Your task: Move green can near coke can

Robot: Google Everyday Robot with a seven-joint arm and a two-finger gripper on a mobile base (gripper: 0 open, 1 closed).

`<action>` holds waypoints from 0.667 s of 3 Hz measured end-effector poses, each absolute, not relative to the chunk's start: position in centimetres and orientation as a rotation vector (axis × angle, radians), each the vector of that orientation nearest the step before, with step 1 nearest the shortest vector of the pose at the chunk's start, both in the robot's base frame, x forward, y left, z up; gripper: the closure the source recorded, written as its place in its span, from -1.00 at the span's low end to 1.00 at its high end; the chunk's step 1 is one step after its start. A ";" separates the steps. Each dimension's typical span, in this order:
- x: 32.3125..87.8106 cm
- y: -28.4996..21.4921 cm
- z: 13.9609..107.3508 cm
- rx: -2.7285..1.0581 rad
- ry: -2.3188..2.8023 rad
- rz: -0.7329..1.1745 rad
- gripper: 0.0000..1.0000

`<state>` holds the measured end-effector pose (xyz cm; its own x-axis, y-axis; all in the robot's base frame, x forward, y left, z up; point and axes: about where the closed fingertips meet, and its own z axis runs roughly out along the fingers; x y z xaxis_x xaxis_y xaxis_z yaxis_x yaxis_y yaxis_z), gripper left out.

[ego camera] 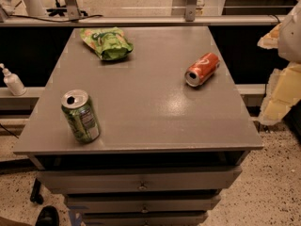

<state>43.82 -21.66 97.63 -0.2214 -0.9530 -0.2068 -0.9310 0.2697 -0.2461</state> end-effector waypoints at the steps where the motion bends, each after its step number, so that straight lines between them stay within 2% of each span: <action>1: 43.8 -21.7 97.6 -1.724 2.231 -0.099 -1.00; 2: 43.8 -20.0 97.1 -1.695 2.190 -0.034 -1.00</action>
Offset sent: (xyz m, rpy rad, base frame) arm -0.0008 0.0468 -0.0201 0.2016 -0.0227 0.0322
